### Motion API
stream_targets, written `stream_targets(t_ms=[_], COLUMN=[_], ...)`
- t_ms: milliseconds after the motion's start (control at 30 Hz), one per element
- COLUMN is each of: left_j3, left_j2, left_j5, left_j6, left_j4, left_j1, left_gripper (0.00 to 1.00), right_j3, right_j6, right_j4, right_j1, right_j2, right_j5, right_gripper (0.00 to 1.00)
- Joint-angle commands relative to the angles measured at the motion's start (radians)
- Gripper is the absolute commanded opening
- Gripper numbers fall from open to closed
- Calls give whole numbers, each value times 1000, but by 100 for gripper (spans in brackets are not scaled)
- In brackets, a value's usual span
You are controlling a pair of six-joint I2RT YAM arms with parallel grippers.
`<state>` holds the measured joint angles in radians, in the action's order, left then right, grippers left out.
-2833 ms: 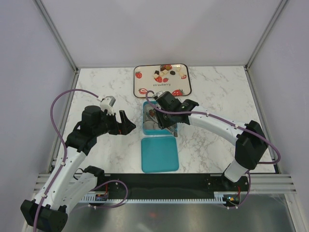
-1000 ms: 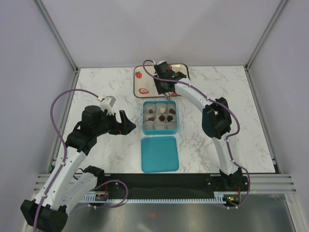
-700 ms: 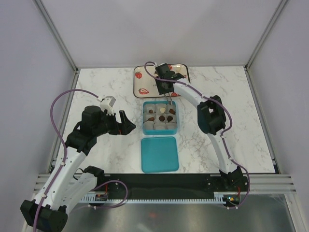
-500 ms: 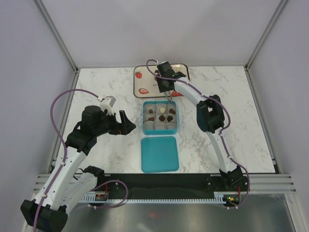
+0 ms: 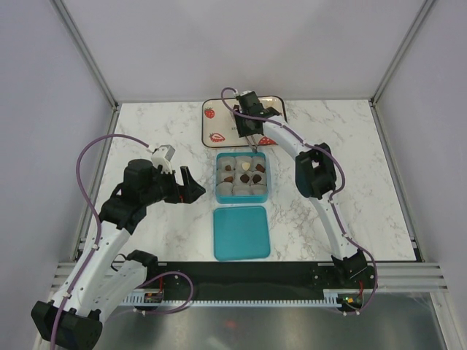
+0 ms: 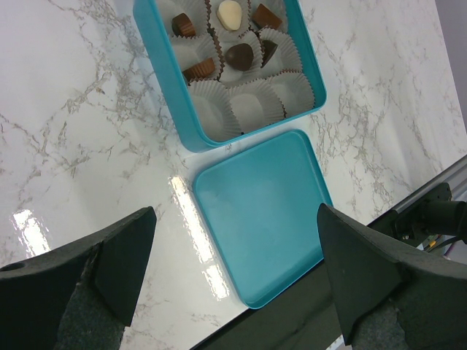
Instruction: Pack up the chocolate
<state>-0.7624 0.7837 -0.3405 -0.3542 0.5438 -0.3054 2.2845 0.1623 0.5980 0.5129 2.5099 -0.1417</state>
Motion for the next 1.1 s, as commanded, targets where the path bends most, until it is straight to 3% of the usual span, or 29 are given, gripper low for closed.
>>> stream_targets(t_ms=[0,467,733,1067], left_j3=[-2,-2,-2,-2], left_j2=[-1,5,-4,-12], left_j5=[12,11,11,3], left_j6=[34,34,34,31], left_j4=[-7,-4,-4,-2], left_j1=[0,-1,0,0], left_gripper=[100,100,100,100], right_j3=[64,61,-83,-283], right_j6=[-10,-20,-23,22], right_j4=[-41,-56,-55,-21], right_j1=[-4,-8,-8,-7], right_j2=[21,7,-163,-401], right_j5=[25,13,16,43], right_gripper=[51,44,35,33])
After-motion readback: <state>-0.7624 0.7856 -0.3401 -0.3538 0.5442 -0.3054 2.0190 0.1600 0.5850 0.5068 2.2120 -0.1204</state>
